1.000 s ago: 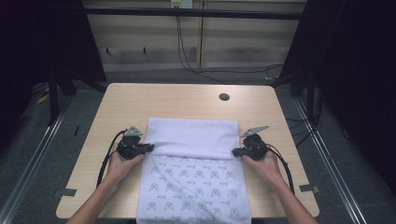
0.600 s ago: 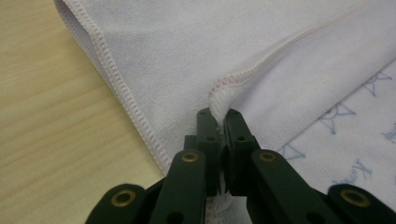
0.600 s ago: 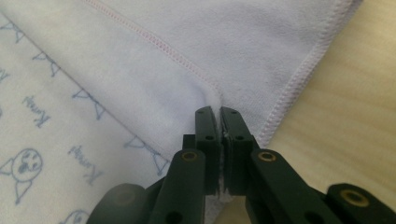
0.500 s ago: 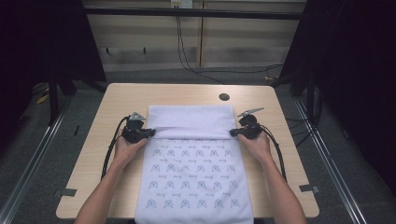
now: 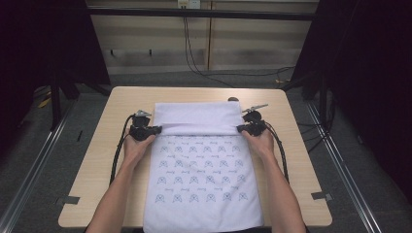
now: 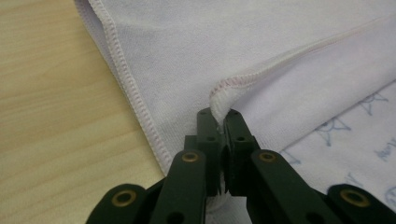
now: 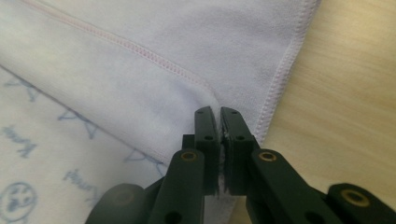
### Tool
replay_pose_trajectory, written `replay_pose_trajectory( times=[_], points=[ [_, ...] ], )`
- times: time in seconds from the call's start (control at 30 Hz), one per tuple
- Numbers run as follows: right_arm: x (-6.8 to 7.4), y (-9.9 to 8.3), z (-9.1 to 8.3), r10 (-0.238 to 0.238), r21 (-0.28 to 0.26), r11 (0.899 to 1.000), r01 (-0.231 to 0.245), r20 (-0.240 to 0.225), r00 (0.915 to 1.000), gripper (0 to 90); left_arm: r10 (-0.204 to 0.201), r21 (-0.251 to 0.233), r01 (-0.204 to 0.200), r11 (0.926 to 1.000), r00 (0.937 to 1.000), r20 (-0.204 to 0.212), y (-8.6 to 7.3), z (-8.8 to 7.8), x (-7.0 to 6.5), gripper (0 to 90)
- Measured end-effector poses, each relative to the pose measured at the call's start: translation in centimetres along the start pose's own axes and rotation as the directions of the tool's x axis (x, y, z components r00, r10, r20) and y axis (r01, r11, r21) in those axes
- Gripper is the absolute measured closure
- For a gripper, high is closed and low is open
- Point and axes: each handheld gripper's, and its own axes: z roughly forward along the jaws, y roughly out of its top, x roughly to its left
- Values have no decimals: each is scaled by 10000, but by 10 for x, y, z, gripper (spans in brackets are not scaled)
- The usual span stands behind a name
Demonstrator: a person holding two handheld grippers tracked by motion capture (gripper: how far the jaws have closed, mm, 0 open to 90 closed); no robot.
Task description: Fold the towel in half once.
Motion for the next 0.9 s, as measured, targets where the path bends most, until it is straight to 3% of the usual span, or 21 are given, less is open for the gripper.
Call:
replay_pose_trajectory(
  times=[0.1, 0.17, 0.2, 0.3, 0.37, 0.43, 0.5, 0.67, 0.8, 0.83, 0.87, 0.9],
  points=[
    [-5, -2, -8, 283, -632, 9975, -329, -720, 9970, 868, 237, -88, -234, 9997, 9993, 299, 3, -9, -1, 873],
    [-7, 0, -17, 296, -974, 9944, -406, -1118, 9933, 868, -75, -601, 106, 9981, 9987, 508, 8, -21, 1, 872],
    [-9, 2, -23, 299, -1293, 9905, -476, -1352, 9904, 868, -244, -909, 309, 9954, 9971, 719, 12, -29, 3, 872],
    [-11, 11, -44, 272, -2090, 9755, -681, -1927, 9809, 868, -378, -1655, 511, 9849, 9958, 829, 24, -56, 2, 872],
    [-7, 18, -61, -159, -2574, 9657, -332, -1862, 9824, 868, -306, -2047, 564, 9772, 9914, 1269, 30, -74, -2, 872],
    [-2, 23, -80, -380, -2983, 9542, -209, -1904, 9810, 867, 50, -2027, 199, 9790, 9926, 1217, 31, -92, -7, 871],
    [6, 25, -101, -800, -3179, 9481, 109, -2052, 9755, 867, 195, -2103, 83, 9776, 9913, 1298, 29, -112, -13, 871],
    [22, 20, -137, -1355, -3601, 9317, 481, -2218, 9656, 867, 867, -2336, -440, 9713, 9806, 1758, 18, -155, -31, 870],
    [32, 12, -164, -1778, -3906, 9174, 761, -2313, 9565, 867, 1327, -2617, -762, 9621, 9696, 2057, 15, -186, -45, 870],
    [35, 11, -171, -1932, -3999, 9124, 875, -2321, 9533, 867, 1405, -2790, -734, 9575, 9633, 2288, 15, -193, -47, 870],
    [38, 8, -180, -2049, -4178, 9029, 1006, -2128, 9554, 868, 1534, -2930, -769, 9530, 9565, 2480, 15, -198, -49, 869],
    [41, 6, -188, -2133, -4387, 8924, 1052, -2049, 9553, 868, 1685, -2943, -937, 9511, 9560, 2401, 15, -203, -51, 869]
  ],
)
